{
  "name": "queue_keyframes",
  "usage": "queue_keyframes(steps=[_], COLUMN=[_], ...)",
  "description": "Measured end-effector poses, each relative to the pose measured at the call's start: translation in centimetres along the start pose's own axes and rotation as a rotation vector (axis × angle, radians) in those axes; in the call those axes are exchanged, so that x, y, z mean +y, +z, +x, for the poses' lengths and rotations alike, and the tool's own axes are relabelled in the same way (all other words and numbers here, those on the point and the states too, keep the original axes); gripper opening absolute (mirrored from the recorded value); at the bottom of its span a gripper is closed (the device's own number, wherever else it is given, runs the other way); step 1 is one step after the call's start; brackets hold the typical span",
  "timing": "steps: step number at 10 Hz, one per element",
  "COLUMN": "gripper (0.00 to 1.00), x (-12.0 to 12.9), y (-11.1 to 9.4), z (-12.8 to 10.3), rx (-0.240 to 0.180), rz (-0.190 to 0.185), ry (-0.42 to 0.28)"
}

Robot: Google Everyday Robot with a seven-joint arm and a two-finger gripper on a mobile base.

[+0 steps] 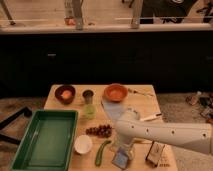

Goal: Wipe red bowl with sponge

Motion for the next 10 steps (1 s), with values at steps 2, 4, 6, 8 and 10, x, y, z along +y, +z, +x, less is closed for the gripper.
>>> queue_keyframes(steps=[2, 4, 6, 8, 10], gripper=[0.80, 0.70, 0.51, 0.33, 0.10], x=[0.34, 0.57, 0.52, 0.40, 0.34], y=[0.27, 0.53, 0.56, 0.52, 0.35], z=[0.01, 0.00, 0.00, -0.07, -0.30], rx=[-0.002, 0.000, 0.000, 0.004, 0.021], rz=[-0.013, -0.025, -0.030, -0.040, -0.053], ry=[-0.008, -0.015, -0.019, -0.032, -0.038])
